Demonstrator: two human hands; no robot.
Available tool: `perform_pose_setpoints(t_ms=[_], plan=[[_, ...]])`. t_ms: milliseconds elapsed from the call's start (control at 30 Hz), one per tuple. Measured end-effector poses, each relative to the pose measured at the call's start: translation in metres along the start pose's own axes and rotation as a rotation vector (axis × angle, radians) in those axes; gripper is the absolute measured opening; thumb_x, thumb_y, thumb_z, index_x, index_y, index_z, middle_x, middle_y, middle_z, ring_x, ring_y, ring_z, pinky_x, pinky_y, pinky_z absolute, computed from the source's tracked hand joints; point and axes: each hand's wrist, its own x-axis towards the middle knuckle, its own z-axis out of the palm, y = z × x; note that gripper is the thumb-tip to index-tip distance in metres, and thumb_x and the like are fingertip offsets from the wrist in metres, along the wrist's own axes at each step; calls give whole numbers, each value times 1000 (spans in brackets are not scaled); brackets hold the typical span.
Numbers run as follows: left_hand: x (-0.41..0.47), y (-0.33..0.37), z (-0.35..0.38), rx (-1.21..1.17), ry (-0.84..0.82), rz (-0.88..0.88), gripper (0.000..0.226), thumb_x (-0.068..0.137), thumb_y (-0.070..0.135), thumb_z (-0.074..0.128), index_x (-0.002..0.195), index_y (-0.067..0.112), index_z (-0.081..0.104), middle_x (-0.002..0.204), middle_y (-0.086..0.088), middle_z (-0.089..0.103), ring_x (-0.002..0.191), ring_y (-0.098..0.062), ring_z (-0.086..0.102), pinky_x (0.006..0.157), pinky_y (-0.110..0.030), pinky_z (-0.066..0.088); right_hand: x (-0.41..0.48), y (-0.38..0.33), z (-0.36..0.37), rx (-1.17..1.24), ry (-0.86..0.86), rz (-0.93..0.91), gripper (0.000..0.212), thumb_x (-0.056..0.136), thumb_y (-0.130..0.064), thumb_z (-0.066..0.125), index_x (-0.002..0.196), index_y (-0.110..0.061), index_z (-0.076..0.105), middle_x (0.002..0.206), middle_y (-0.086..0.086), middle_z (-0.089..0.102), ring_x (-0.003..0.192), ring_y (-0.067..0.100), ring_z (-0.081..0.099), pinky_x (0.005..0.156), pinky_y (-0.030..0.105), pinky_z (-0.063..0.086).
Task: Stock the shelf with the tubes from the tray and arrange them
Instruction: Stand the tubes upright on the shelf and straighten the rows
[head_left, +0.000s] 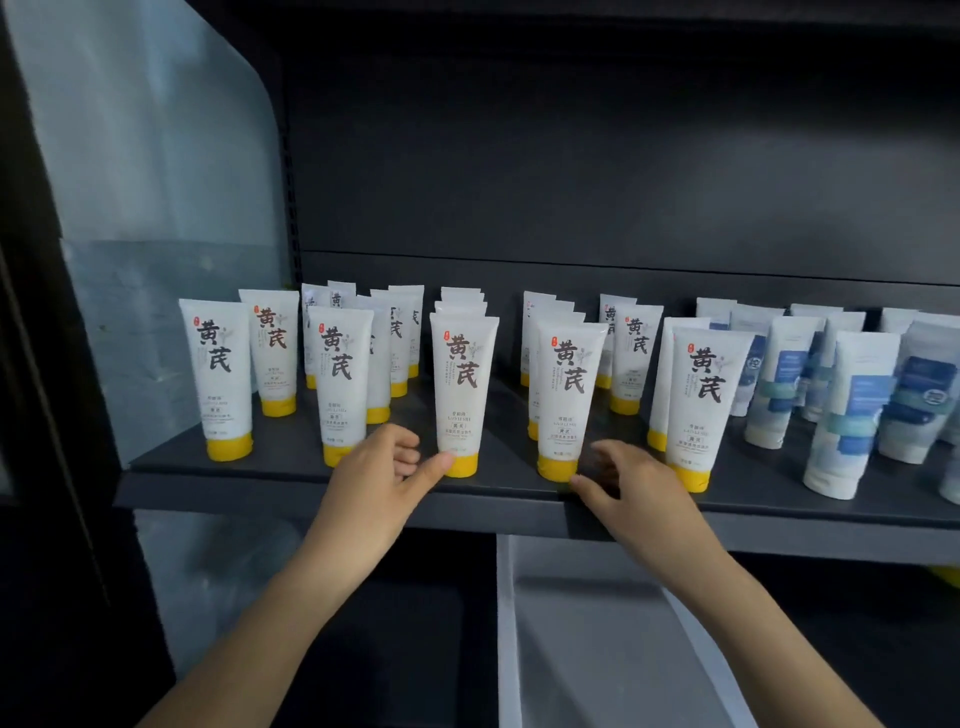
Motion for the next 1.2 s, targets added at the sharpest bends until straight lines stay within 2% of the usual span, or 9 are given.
perform_pose_setpoints(t_ms=[167, 300, 400, 500, 700, 800, 933, 1100, 1200], plan=[[-25, 23, -33, 201, 2, 94, 32, 86, 36, 61, 106, 12, 59, 97, 4, 62, 86, -7, 57, 69, -6, 40, -24, -11, -24, -240, -44, -176, 36, 93, -35, 49, 122, -13, 50, 117, 4, 57, 107, 20, 53, 86, 28, 44], [-22, 52, -75, 418, 14, 248, 29, 87, 34, 58, 107, 13, 57, 97, 6, 54, 91, -11, 55, 87, -29, 47, -27, -41, -51, -371, -53, -334, 36, 95, -34, 44, 122, -11, 47, 118, 7, 55, 111, 26, 50, 82, 35, 46], [-7, 76, -110, 586, -42, 319, 29, 88, 35, 56, 107, 13, 57, 99, 5, 53, 96, -16, 56, 89, -33, 46, -16, -68, -70, -362, -78, -403, 37, 95, -34, 45, 123, -9, 49, 121, 9, 55, 113, 27, 51, 84, 36, 45], [14, 97, -141, 723, -119, 333, 30, 90, 37, 54, 107, 12, 59, 96, 5, 51, 92, -14, 53, 83, -26, 43, 7, -95, -86, -360, -88, -438, 34, 94, -34, 47, 115, -8, 51, 116, 10, 57, 106, 29, 54, 77, 34, 42], [72, 101, -173, 979, -216, 279, 31, 91, 38, 51, 103, 12, 62, 105, -3, 64, 98, -20, 57, 89, -36, 48, 62, -143, -97, -367, -74, -447, 34, 91, -36, 50, 110, -8, 55, 110, 8, 62, 97, 28, 58, 80, 37, 51], [111, 83, -179, 1016, -219, 304, 30, 90, 39, 52, 101, 13, 62, 105, -5, 65, 98, -22, 58, 90, -39, 49, 94, -167, -87, -390, -85, -437, 35, 92, -36, 50, 114, -9, 55, 111, 8, 61, 98, 28, 58, 80, 36, 51], [165, 55, -181, 1036, -265, 343, 31, 90, 40, 51, 102, 13, 61, 105, -4, 66, 98, -21, 59, 89, -38, 49, 137, -189, -67, -474, -129, -418, 31, 92, -37, 51, 106, -10, 55, 103, 7, 59, 91, 25, 55, 65, 29, 42], [247, 20, -188, 1000, -298, 420, 32, 91, 40, 50, 104, 13, 61, 108, -3, 64, 97, -19, 57, 85, -33, 48, 198, -217, -46, -527, -166, -357, 39, 91, -40, 51, 108, -5, 59, 111, 10, 63, 96, 27, 58, 81, 35, 48], [295, -4, -187, 983, -308, 482, 31, 90, 41, 51, 102, 14, 61, 106, -2, 64, 92, -16, 56, 86, -34, 49, 231, -226, -34, -582, -152, -337, 37, 90, -38, 51, 106, -7, 60, 113, 7, 64, 103, 27, 59, 84, 31, 46]])
